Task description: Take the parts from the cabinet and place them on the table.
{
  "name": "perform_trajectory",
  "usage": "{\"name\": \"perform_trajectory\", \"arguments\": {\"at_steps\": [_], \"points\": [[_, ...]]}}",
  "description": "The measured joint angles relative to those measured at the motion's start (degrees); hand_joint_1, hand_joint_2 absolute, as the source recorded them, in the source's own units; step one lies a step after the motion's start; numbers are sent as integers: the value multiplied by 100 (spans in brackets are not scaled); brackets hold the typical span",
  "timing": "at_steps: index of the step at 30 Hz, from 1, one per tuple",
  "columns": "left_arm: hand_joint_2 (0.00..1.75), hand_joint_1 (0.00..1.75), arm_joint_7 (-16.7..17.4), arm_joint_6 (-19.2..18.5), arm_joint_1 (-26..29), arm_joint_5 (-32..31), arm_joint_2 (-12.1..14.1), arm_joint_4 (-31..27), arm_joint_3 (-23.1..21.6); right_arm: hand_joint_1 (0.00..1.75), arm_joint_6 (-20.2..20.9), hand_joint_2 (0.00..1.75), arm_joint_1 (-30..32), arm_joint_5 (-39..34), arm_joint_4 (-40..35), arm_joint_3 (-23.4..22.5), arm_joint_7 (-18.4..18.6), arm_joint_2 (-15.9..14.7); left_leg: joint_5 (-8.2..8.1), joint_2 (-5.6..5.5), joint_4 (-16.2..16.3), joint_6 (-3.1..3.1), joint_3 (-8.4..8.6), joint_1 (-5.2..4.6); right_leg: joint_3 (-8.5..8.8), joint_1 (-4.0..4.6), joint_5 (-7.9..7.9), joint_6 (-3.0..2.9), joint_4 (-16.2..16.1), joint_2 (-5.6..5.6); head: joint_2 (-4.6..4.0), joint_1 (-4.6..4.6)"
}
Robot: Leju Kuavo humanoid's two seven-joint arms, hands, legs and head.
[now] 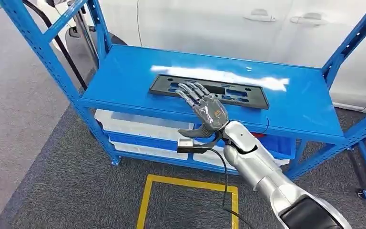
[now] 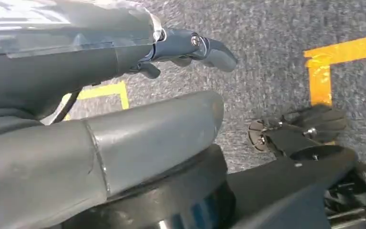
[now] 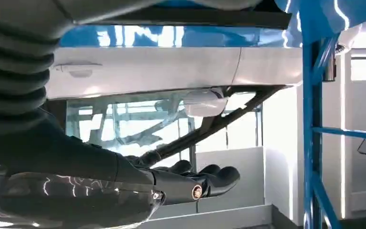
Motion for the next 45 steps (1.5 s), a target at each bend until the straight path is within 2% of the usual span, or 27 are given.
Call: {"name": "perform_trajectory", "arguments": {"at_steps": [1,3,4,5,6,8,9,10,13,15,16,18,19,20,22,24,25,29,31,34,35,37,39,40,41,44,45], "points": [[0,0,2,0,-8,4,0,0,2,0,0,175,-34,11,11,0,4,0,-16,7,-5,36,13,0,-168,-1,-158,15,323,1,0,-2],[0,0,13,0,-15,4,0,0,6,0,-2,175,-38,28,46,0,22,0,-33,10,-3,61,17,-5,-731,-5,-524,54,1288,0,0,-2],[0,0,18,0,-14,7,0,0,9,0,-2,175,-26,39,61,2,22,0,-45,9,-1,72,17,-7,-986,-8,-599,68,1668,-1,0,-2],[0,0,26,0,-5,7,0,0,11,0,-2,175,-17,50,79,2,22,-2,-55,6,5,72,25,-7,-1103,-11,-521,73,1762,-1,0,-2],[0,0,33,0,5,7,0,0,13,0,-2,175,-21,50,92,2,26,-2,-73,-2,12,66,40,-7,-1080,-15,-298,72,1571,-2,0,-2],[0,0,33,-2,8,7,-2,0,15,0,-2,175,-46,50,98,2,26,-2,-118,-20,48,33,82,-6,-723,-19,312,44,634,-3,0,-2],[0,0,33,-2,10,7,-7,0,17,0,-2,0,-65,50,101,2,26,-4,-148,-22,71,6,80,-7,-535,-18,542,15,157,-6,0,0],[0,0,33,-4,-2,7,-9,0,20,0,-2,0,-89,44,107,2,26,-2,-182,-27,128,-39,59,-60,-484,23,463,-17,-6,-6,0,-2],[0,0,11,-24,0,-7,-9,0,20,0,-2,0,-88,-37,120,2,20,-4,-176,-23,89,-112,73,-37,-506,42,463,-108,25,8,0,-2],[0,0,-11,-35,-4,-15,-4,0,20,0,-15,0,-91,-57,122,0,20,-31,-258,-9,183,-178,45,-25,-461,-14,498,-185,-38,-3,0,-2],[0,0,-17,-50,-4,-31,-4,0,20,0,-35,0,-92,-63,122,0,17,-31,-440,3,437,-206,-60,-26,-454,-17,491,-229,-41,-2,0,-2],[0,0,-24,-68,-11,-31,-4,0,20,0,-57,0,-52,-72,122,0,18,-35,-877,6,1344,-249,-480,-3,-446,-7,478,-252,-41,-1,0,-2],[0,0,-33,-77,-9,-33,-4,0,20,0,-66,0,-22,-74,122,0,17,-42,-1010,6,1763,-265,-692,4,-446,-1,470,-260,-38,-3,0,-2],[0,0,-33,-90,-5,-42,-4,0,20,0,-70,0,11,-72,122,0,17,-48,-989,7,1921,-275,-787,10,-440,1,465,-260,-36,-2,0,-2],[0,0,-33,-105,-7,-68,-4,0,20,0,-81,0,46,-72,122,0,17,-59,-621,9,1419,-259,-565,11,-413,0,440,-243,-28,7,0,-2],[0,0,-33,-105,-15,-74,0,0,20,0,-96,0,49,-68,118,0,17,-66,-124,12,376,-202,-46,10,-351,0,399,-209,-22,16,0,-2],[0,0,-33,-107,-21,-74,0,0,20,0,-103,0,47,-59,118,0,17,-68,-210,10,174,-166,83,-22,-347,33,379,-177,-16,17,0,-2],[0,0,-33,-107,-27,-63,0,0,20,0,-87,0,50,-24,81,0,22,-74,-209,-4,84,-51,103,-28,-333,34,371,-52,-44,19,0,-2],[0,0,-37,-101,-30,-44,-7,0,20,0,-74,0,25,-7,57,0,22,-79,-190,2,12,13,169,3,-406,4,219,-3,184,10,0,0],[0,0,-39,-87,-48,-17,-7,0,20,0,-46,0,51,4,57,0,22,-79,-216,9,15,61,172,-1,-1134,-9,-353,35,1523,11,0,-2],[0,0,-44,-87,-41,-11,-7,0,20,0,-35,0,75,22,57,0,17,-81,-225,8,19,65,179,-1,-1301,-14,-369,43,1783,10,0,0],[0,0,-48,-83,-26,-11,-7,0,20,0,-35,0,83,24,57,0,17,-81,-260,-3,33,47,216,0,-1215,-27,-7,43,1441,8,0,0],[0,0,-50,-83,-23,-13,-11,0,22,0,-35,0,60,24,57,0,17,-81,-331,-9,72,7,281,2,-725,-35,580,17,373,-3,0,0],[0,0,-52,-85,-24,-11,-13,0,20,0,-28,0,55,26,57,0,18,-81,-364,-9,93,-25,273,-11,-590,-31,558,-5,107,-3,0,0],[0,0,-52,-85,-40,-13,-13,0,20,0,-22,0,48,33,57,2,17,-77,-386,-13,134,-57,249,-43,-596,6,545,-34,31,0,0,-2],[0,0,-50,-90,-30,-22,-13,0,22,0,-22,0,50,46,57,0,17,-88,-394,-7,78,-136,276,-35,-601,12,524,-126,40,14,0,-2],[0,0,-50,-90,-38,-28,-9,0,22,0,-24,0,43,46,52,-2,31,-94,-442,0,109,-177,263,-27,-557,-30,541,-179,-7,10,0,-2]]}}
